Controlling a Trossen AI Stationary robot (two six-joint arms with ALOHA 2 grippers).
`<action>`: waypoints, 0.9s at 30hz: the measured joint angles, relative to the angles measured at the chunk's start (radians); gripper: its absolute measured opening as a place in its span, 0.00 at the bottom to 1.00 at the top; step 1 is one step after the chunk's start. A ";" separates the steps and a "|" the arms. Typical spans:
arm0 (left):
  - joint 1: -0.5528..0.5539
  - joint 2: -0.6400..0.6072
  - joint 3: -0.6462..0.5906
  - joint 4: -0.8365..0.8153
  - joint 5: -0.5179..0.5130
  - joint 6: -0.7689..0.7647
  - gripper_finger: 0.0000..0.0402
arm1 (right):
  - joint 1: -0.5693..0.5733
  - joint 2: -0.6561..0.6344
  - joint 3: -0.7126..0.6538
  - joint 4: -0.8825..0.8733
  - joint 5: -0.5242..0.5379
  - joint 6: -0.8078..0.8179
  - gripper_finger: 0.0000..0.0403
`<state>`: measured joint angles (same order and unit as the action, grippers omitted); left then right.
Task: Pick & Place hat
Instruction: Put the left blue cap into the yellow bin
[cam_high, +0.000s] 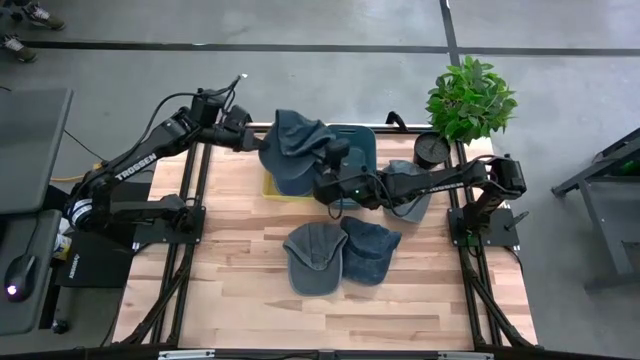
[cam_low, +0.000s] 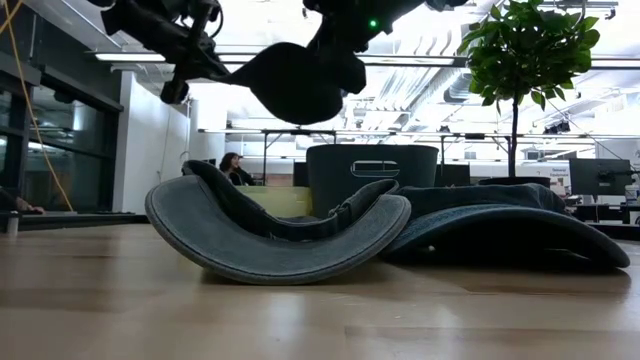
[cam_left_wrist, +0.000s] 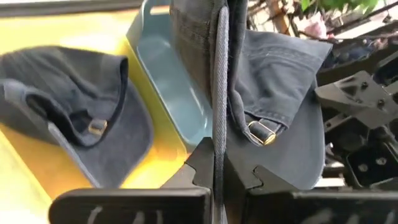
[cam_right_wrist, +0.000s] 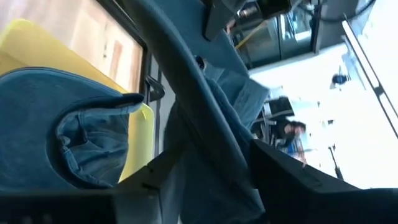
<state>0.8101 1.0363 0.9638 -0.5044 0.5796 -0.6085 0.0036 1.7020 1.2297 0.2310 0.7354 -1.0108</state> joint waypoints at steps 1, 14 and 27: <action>0.000 -0.002 0.000 0.009 -0.015 -0.005 0.01 | 0.000 0.000 0.000 0.000 0.008 0.014 0.45; 0.000 -0.014 0.000 0.038 -0.260 -0.051 0.01 | 0.032 0.000 0.000 0.009 0.185 0.270 0.54; -0.124 -0.037 -0.011 -0.044 -0.559 -0.158 0.01 | 0.188 -0.062 0.000 -0.009 0.673 0.426 0.53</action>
<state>0.6857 0.9995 0.9530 -0.5488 0.0202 -0.7662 0.1920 1.6403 1.2297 0.2225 1.4084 -0.5853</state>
